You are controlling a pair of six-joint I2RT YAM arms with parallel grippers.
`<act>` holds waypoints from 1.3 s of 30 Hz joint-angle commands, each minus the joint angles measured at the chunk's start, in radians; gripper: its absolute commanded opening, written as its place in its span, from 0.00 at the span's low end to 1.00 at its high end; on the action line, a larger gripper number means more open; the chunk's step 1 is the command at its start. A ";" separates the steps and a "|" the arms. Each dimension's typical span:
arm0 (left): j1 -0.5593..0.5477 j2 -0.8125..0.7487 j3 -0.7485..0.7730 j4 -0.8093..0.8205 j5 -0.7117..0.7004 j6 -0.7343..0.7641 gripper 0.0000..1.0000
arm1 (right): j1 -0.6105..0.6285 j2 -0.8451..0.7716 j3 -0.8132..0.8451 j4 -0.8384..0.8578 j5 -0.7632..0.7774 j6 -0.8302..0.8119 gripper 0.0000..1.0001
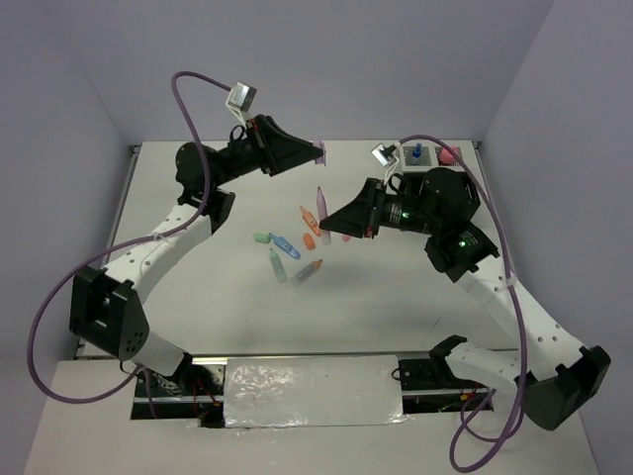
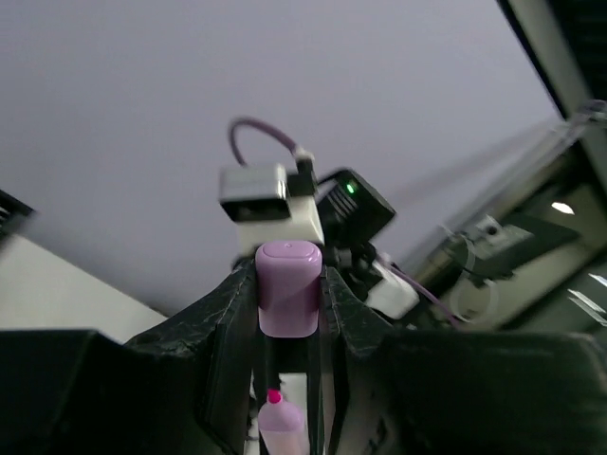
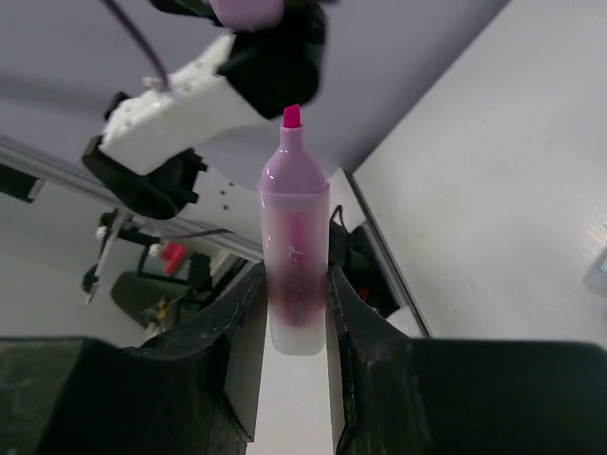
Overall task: Sort the stationery into containers
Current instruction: Close the pen cap on the pen.
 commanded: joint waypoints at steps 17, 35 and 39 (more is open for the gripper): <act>0.015 -0.114 -0.053 -0.022 0.139 0.085 0.00 | 0.049 0.053 0.025 0.193 -0.063 0.013 0.00; 0.015 -0.123 -0.105 0.058 0.133 0.038 0.00 | 0.054 0.076 0.044 0.337 -0.068 0.093 0.00; 0.015 -0.133 -0.132 0.088 0.121 0.006 0.00 | 0.052 0.085 0.065 0.325 -0.033 0.079 0.00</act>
